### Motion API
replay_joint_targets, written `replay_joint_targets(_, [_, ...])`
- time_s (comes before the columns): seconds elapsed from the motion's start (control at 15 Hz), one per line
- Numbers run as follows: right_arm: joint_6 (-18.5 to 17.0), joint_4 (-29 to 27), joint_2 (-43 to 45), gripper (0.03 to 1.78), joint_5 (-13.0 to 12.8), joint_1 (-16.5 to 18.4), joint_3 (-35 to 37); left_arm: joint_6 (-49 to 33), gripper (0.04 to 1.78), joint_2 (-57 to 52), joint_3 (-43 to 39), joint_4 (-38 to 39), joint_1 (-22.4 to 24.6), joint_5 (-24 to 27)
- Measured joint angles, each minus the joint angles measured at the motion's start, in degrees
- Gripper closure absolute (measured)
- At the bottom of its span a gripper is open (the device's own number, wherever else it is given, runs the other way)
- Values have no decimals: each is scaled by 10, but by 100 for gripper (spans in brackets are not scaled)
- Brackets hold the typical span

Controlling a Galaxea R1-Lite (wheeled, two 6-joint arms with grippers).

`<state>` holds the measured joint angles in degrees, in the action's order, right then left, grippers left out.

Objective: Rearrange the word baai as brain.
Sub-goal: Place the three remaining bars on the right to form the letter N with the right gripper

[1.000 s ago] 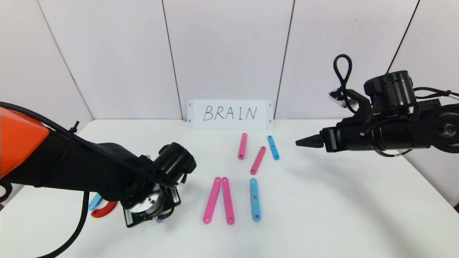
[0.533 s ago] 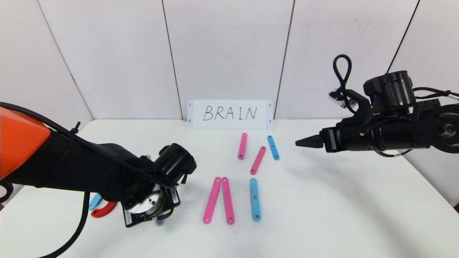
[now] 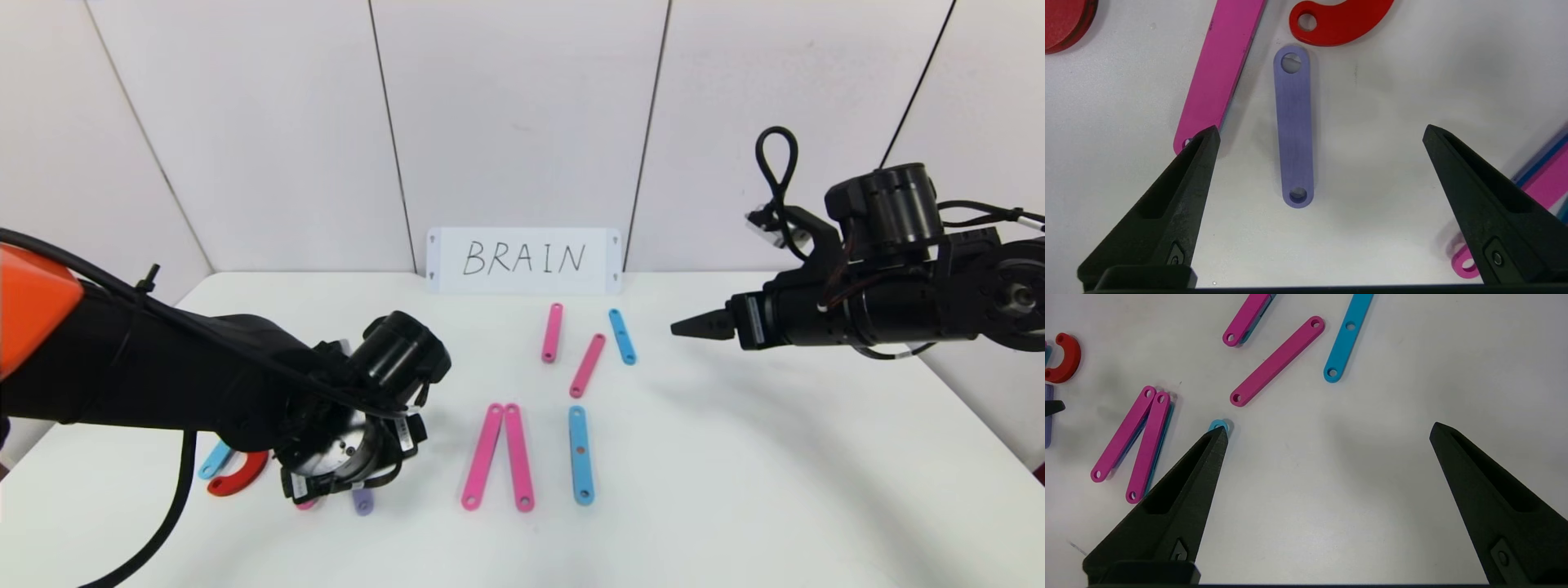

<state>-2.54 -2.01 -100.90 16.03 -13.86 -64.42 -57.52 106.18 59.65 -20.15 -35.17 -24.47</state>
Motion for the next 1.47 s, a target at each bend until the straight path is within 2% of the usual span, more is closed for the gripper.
replay_joint_targets(0.4, [3, 0, 3, 8, 5, -2, 4, 93, 8, -55, 16, 0, -2, 21])
replay_joint_targets(0.6, [3, 2, 9, 8, 6, -5, 12, 204, 8, -103, 23, 6, 11, 80])
replay_joint_targets(0.8, [6, 61, 20, 8, 1, -20, 37, 314, 8, -136, 35, 43, 52, 164])
replay_joint_targets(0.93, [3, 121, 21, 8, 1, -24, 57, 372, 8, -147, 54, 53, 93, 236])
replay_joint_targets(1.0, [1, 129, 21, 8, 1, -25, 61, 398, 8, -149, 70, 53, 119, 279])
replay_joint_targets(1.2, [1, 127, 25, 8, 1, -25, 64, 461, 8, -144, 120, 36, 182, 361])
replay_joint_targets(1.33, [1, 115, 25, 8, 0, -26, 59, 502, 8, -131, 159, 8, 208, 372])
replay_joint_targets(1.47, [1, 74, 24, 8, -1, -29, 33, 543, 8, -116, 200, -42, 221, 373])
